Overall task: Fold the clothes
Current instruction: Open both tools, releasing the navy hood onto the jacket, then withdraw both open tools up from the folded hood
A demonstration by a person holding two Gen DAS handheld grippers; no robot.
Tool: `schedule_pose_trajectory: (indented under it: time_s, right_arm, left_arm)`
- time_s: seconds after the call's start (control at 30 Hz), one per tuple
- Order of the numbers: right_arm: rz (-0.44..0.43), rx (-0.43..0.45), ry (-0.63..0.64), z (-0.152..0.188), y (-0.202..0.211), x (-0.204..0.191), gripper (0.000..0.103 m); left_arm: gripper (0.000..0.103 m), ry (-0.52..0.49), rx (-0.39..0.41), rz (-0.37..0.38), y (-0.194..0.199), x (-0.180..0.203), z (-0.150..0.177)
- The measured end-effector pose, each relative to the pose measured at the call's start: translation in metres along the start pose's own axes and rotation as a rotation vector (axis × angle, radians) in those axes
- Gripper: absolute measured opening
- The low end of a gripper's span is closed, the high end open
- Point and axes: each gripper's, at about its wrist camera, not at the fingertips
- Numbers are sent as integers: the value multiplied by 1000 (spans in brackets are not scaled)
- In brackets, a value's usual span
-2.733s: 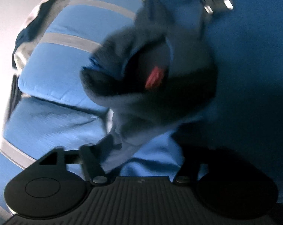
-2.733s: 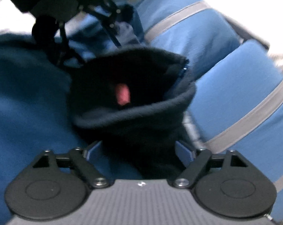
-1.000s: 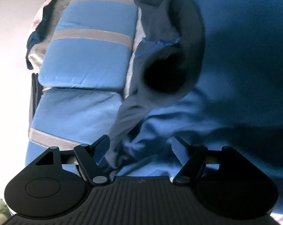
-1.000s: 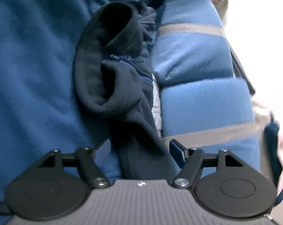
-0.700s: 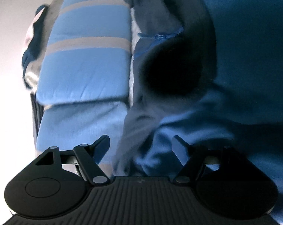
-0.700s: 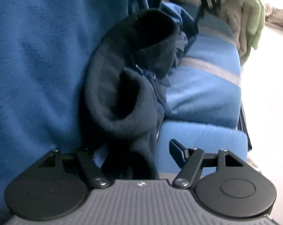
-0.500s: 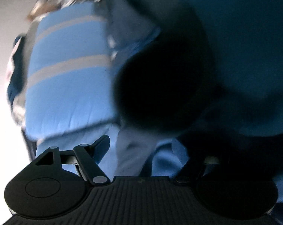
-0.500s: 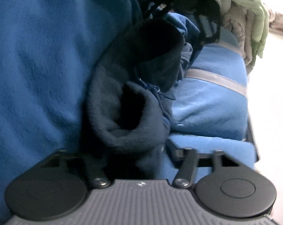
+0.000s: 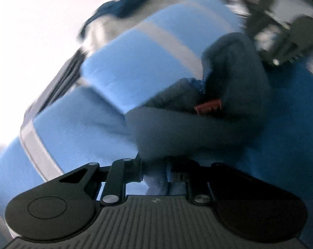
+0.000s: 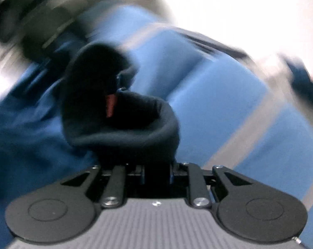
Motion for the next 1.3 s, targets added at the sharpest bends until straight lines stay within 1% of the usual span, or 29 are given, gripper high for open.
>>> schedule_pose_trajectory:
  time_s: [0.03, 0.07, 0.17, 0.27, 0.33, 0.43, 0.5, 0.53, 0.6, 0.63, 0.67, 0.7, 0.73, 0.77, 0.8, 0.83, 0.87, 0.9, 1.0, 1.03, 1.1, 1.13, 1.2, 1.3]
  right_arm:
    - [8, -37, -89, -3, -16, 11, 21]
    - [19, -69, -146, -3, -31, 17, 21]
    - [40, -189, -277, 2, -82, 20, 21]
    - [87, -291, -304, 9, -117, 6, 22]
    - [133, -356, -305, 12, -136, -4, 24]
    - [189, -400, -284, 11, -150, -18, 27]
    - [219, -416, -269, 9, -155, -24, 34]
    - [231, -422, -262, 8, -156, -26, 43]
    - [240, -426, -250, 6, -157, -27, 44]
    - [249, -425, -235, 5, -157, -28, 50]
    - [259, -423, -220, 5, -157, -28, 60]
    - [279, -424, -209, 4, -156, -28, 69]
    - [295, -422, -203, 3, -155, -27, 88]
    - [296, -408, -210, 2, -151, -24, 103]
    - [298, -394, -216, 1, -146, -20, 103]
    - [298, -384, -218, 0, -141, -17, 103]
    - [296, -386, -205, -2, -137, -14, 103]
    - [293, -388, -191, -4, -132, -12, 103]
    - [277, -375, -141, -11, -113, -1, 103]
    - [276, -371, -130, -13, -106, 4, 103]
    - [276, -370, -117, -18, -95, 14, 103]
    - [277, -374, -122, -21, -93, 24, 103]
    - [281, -392, -147, -22, -77, 35, 103]
    - [286, -420, -189, -6, -47, 61, 103]
  left_arm:
    - [20, 55, -11, -7, -12, -9, -3]
    - [20, 111, -22, -14, -23, -17, -7]
    - [20, 180, -83, -36, -60, -23, -6]
    - [20, 213, -137, -63, -91, -18, 6]
    - [20, 207, -163, -93, -107, -12, 14]
    - [21, 211, -170, -138, -120, -7, 22]
    - [21, 222, -162, -154, -123, -6, 24]
    - [22, 228, -158, -162, -124, -6, 24]
    - [23, 230, -155, -163, -124, -6, 26]
    - [23, 233, -154, -161, -123, -7, 27]
    - [25, 243, -157, -154, -122, -9, 27]
    - [28, 247, -172, -147, -122, -11, 26]
    - [32, 251, -188, -140, -121, -12, 25]
    - [44, 253, -207, -132, -119, -14, 23]
    - [67, 257, -209, -134, -114, -17, 21]
    - [79, 261, -210, -135, -108, -20, 19]
    - [87, 265, -212, -137, -103, -22, 17]
    - [87, 265, -205, -151, -95, -26, 15]
    - [87, 279, -230, -121, -74, -35, 11]
    - [87, 277, -238, -122, -65, -36, 10]
    - [87, 266, -230, -139, -43, -38, 11]
    - [87, 262, -223, -146, -33, -39, 9]
    - [87, 255, -210, -159, -13, -41, 4]
    - [87, 293, -198, -155, 13, -45, 0]
Point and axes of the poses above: each gripper's, at about its wrist camera, not at the fingertips, and y roughly against the way its jaws point, x to its right, z to its underside, and after that the axes turned 15 degrees about z, right-handed
